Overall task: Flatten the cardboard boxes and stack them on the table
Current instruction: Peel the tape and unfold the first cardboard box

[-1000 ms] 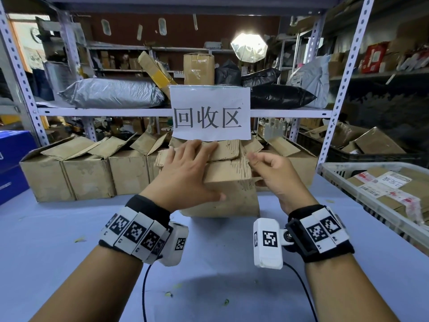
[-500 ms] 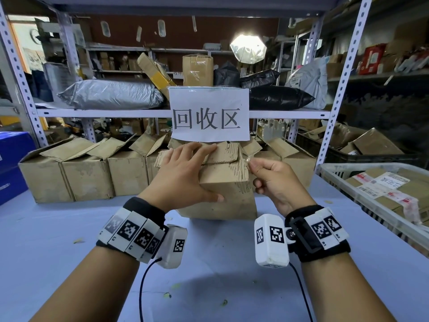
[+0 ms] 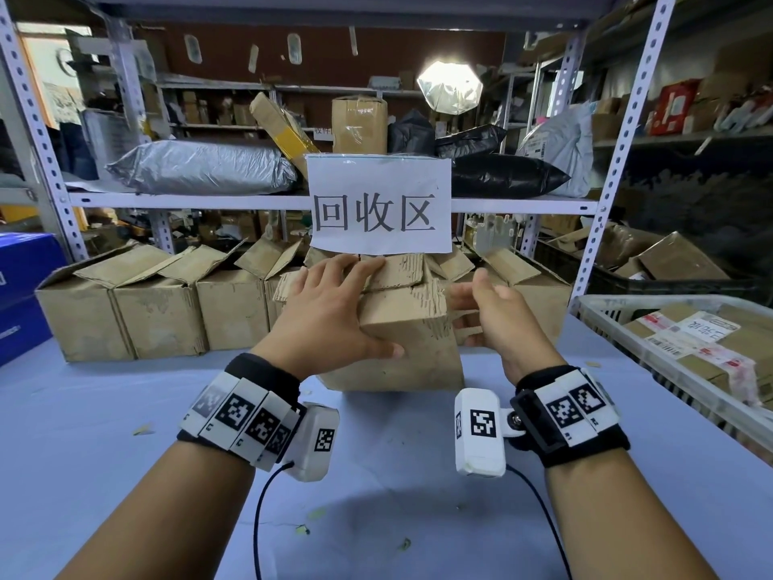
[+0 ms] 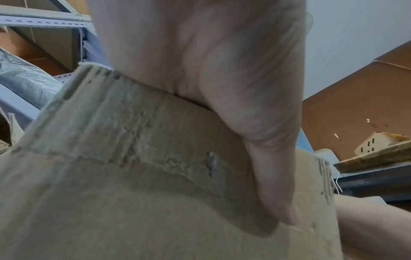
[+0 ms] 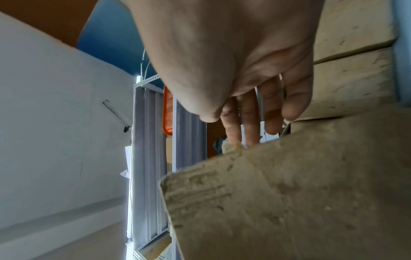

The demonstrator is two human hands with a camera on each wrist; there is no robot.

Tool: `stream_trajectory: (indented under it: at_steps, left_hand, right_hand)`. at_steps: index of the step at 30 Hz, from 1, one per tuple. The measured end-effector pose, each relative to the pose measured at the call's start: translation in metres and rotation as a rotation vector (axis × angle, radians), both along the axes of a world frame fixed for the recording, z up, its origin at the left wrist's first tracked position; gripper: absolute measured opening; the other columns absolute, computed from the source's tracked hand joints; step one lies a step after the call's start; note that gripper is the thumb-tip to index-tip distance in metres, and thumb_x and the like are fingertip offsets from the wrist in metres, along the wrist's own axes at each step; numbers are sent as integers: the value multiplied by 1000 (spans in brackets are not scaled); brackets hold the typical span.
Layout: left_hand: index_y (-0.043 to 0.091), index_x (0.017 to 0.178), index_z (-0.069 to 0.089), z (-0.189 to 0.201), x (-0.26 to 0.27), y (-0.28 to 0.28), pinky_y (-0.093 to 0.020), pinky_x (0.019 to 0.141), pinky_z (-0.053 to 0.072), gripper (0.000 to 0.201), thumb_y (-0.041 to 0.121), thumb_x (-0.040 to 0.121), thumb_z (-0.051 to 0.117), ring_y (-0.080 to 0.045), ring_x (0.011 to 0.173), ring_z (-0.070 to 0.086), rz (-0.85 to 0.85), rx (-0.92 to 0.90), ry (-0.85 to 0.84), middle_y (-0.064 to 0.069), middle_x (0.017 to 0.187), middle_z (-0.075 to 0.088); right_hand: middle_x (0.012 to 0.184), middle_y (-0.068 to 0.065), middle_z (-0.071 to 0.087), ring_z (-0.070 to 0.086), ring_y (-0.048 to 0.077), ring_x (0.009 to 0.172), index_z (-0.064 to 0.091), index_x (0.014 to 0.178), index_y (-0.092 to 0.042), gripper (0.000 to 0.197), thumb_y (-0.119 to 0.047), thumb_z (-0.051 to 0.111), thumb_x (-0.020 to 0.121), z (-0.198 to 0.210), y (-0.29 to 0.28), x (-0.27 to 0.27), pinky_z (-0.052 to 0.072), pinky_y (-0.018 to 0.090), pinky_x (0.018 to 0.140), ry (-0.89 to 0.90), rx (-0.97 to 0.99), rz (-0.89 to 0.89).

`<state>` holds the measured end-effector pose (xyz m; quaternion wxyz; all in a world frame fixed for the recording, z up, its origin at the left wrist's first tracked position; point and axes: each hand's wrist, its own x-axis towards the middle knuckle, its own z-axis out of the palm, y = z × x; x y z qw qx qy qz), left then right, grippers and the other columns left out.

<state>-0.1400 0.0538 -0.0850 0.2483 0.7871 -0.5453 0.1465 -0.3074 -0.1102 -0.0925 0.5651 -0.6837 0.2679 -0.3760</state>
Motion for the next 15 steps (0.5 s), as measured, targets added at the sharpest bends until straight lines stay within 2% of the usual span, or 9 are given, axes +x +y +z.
stream_trajectory:
  at_steps: [1,3,5,9,10,12,13,15]
  left_hand:
    - [46,156,20,0,1,1,-42,123,5,124,85,49,71,-14,148,15,0,-2,5,7,158,26]
    - [47,155,20,0,0,2,-43,124,5,125,88,45,64,-14,148,15,-5,14,4,7,159,26]
    - [48,155,19,0,-1,3,-47,125,6,126,91,42,55,-14,149,14,-8,21,0,8,158,26]
    - [47,155,20,-1,-2,4,-48,125,6,126,91,42,53,-14,149,15,-5,11,2,8,158,26]
    - [46,155,20,-1,-2,5,-48,125,6,126,91,43,54,-14,149,15,-8,5,0,8,158,26]
    - [45,156,21,-1,-1,5,-44,125,6,125,90,44,56,-14,148,16,-16,-11,-5,7,158,27]
    - [45,156,20,-2,0,6,-43,124,6,125,90,44,56,-14,148,16,-16,-16,-8,7,158,27]
    - [45,156,19,-3,1,7,-42,123,6,126,90,44,54,-13,148,15,-10,-21,-9,7,158,26]
  right_hand:
    - [94,4,71,60,17,76,71,104,-9,50,-50,42,104,1,0,0,49,31,64,29,-21,22]
    - [95,7,68,58,20,77,68,109,-3,52,-52,53,98,-1,3,2,47,31,66,84,-75,79]
    - [96,11,70,59,22,76,68,110,0,48,-45,60,96,-4,7,6,47,33,66,40,-31,123]
    - [98,19,73,61,26,79,71,109,1,37,-32,64,96,-8,9,9,49,41,74,-75,63,138]
    - [97,21,75,63,25,78,72,107,1,32,-29,65,97,-8,8,9,52,40,73,-99,65,124]
    - [87,14,77,66,16,66,76,102,-1,23,-21,67,96,-9,6,11,55,29,59,-156,56,87]
    - [78,7,76,63,10,58,77,100,-3,19,-19,67,96,-10,6,11,52,25,52,-171,45,69]
    - [67,-4,70,51,3,47,78,99,-8,15,-17,66,96,-13,4,12,45,20,48,-169,22,38]
